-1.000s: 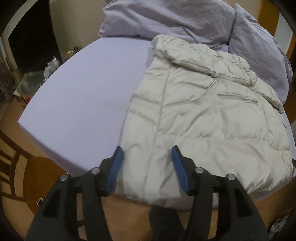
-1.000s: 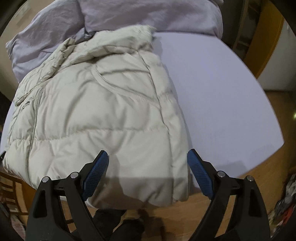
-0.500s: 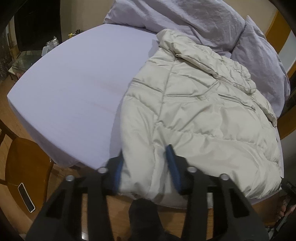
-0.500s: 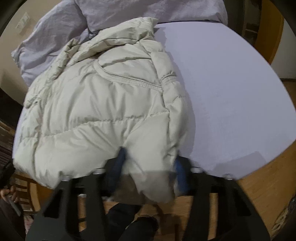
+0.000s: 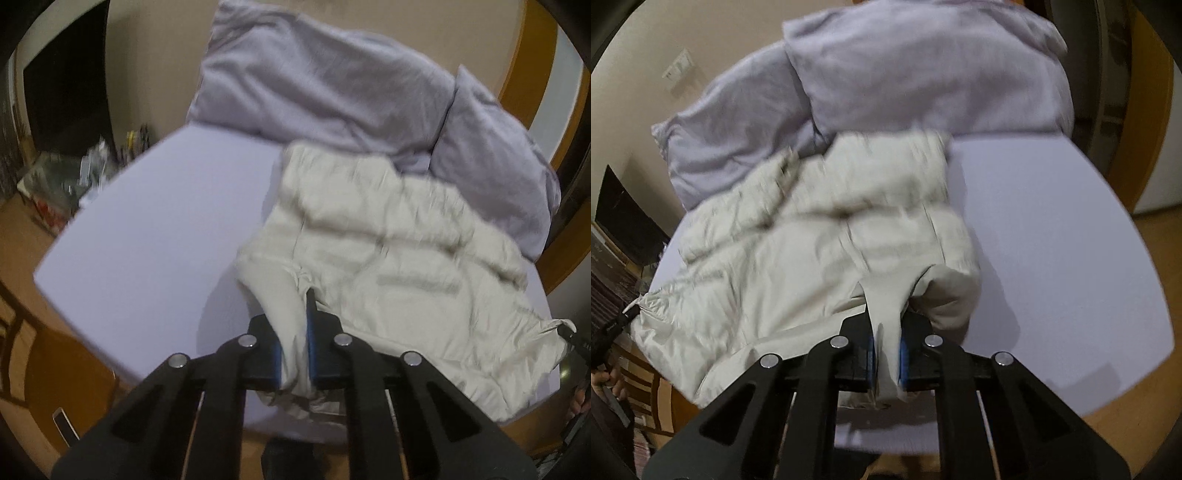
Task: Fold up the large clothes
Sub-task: 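Grasp the jacket hem with both grippers and lift it toward the collar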
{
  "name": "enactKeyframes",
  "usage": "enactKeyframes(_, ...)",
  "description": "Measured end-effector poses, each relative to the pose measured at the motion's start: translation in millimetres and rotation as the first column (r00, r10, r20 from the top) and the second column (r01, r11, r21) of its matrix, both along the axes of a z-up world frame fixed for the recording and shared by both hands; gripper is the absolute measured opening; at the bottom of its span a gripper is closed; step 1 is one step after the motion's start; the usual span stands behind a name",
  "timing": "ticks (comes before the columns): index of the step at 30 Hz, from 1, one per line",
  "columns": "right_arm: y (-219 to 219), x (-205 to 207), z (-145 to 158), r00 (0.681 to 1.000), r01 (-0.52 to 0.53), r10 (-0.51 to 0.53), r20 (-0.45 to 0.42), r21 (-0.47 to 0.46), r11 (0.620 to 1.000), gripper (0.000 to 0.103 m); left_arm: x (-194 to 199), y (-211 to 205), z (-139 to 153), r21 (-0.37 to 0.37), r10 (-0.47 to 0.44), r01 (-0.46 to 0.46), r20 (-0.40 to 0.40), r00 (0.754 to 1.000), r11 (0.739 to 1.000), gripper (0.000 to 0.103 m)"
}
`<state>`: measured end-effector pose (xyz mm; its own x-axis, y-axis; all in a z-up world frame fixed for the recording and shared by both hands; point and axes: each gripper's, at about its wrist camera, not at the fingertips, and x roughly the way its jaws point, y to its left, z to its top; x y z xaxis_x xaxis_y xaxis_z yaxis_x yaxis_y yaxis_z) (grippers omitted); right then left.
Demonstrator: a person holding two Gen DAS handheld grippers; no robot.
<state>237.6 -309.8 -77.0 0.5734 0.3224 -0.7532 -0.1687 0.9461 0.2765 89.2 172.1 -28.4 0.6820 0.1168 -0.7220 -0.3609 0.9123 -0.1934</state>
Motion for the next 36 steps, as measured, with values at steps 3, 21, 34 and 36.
enactKeyframes(3,9.2,26.4,20.1,0.999,0.004,-0.003,0.048,-0.013,1.000,0.010,26.3,5.4,25.0,0.025,0.006,-0.006,0.038,0.999,1.000,0.010)
enactKeyframes(21,37.4,199.4,30.9,0.987,0.127,-0.123,0.101,-0.032,0.991,0.010,239.5,36.4,54.0,0.107,-0.035,0.030,0.039,0.999,0.994,0.010)
enactKeyframes(34,56.6,297.4,-23.8,0.975,0.222,-0.222,0.011,-0.108,0.969,0.012,353.7,48.5,-9.8,0.108,-0.029,0.038,-0.082,0.996,0.993,0.013)
enactKeyframes(36,56.6,304.3,-29.4,0.975,0.220,-0.222,-0.004,-0.121,0.968,0.013,362.9,49.2,-17.3,0.107,-0.021,0.031,-0.095,0.995,0.994,0.015)
